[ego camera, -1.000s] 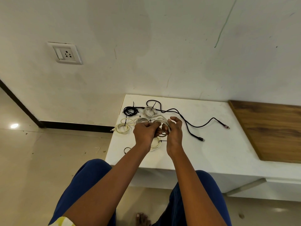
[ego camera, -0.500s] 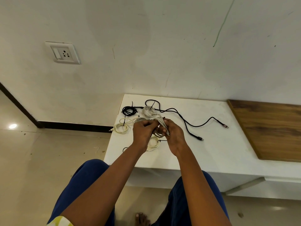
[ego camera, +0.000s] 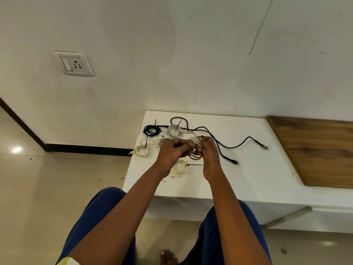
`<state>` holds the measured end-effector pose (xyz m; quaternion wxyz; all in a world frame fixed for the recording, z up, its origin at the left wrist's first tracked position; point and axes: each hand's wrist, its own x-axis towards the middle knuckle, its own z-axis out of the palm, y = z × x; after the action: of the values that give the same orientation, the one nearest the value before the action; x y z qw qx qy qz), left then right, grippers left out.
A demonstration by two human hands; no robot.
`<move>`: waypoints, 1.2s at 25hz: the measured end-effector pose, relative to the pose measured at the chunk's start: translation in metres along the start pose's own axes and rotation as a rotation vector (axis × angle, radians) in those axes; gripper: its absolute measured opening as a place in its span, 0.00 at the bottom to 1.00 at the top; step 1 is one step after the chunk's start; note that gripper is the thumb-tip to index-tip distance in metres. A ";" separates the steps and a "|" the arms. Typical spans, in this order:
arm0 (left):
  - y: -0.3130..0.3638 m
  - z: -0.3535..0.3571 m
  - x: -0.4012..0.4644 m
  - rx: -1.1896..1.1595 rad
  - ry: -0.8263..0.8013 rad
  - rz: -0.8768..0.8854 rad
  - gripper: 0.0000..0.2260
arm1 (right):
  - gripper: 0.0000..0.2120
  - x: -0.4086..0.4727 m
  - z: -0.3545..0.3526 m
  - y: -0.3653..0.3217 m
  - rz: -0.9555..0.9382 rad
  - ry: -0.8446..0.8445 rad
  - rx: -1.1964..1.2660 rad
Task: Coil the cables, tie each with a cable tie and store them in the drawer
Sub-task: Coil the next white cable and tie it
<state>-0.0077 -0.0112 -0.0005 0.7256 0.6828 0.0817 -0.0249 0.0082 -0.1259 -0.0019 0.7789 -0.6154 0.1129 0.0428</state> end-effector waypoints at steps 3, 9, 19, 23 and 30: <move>0.003 -0.003 0.000 -0.038 -0.017 0.004 0.02 | 0.07 0.001 -0.002 0.001 -0.023 0.084 0.015; 0.006 -0.004 -0.003 -0.180 -0.047 0.045 0.06 | 0.06 -0.001 0.000 0.003 -0.001 0.071 -0.049; 0.005 0.002 -0.002 0.131 0.241 0.301 0.03 | 0.07 -0.006 0.008 0.007 -0.006 0.035 -0.081; 0.006 0.008 -0.002 0.269 0.315 0.382 0.09 | 0.08 -0.006 0.011 0.008 -0.006 0.039 -0.092; 0.004 0.009 -0.006 0.586 0.355 0.659 0.06 | 0.08 -0.006 0.013 0.010 -0.013 0.055 -0.129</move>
<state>-0.0124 -0.0202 0.0047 0.4465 0.8418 -0.0270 0.3020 0.0018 -0.1105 -0.0069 0.7344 -0.6660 0.1275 0.0282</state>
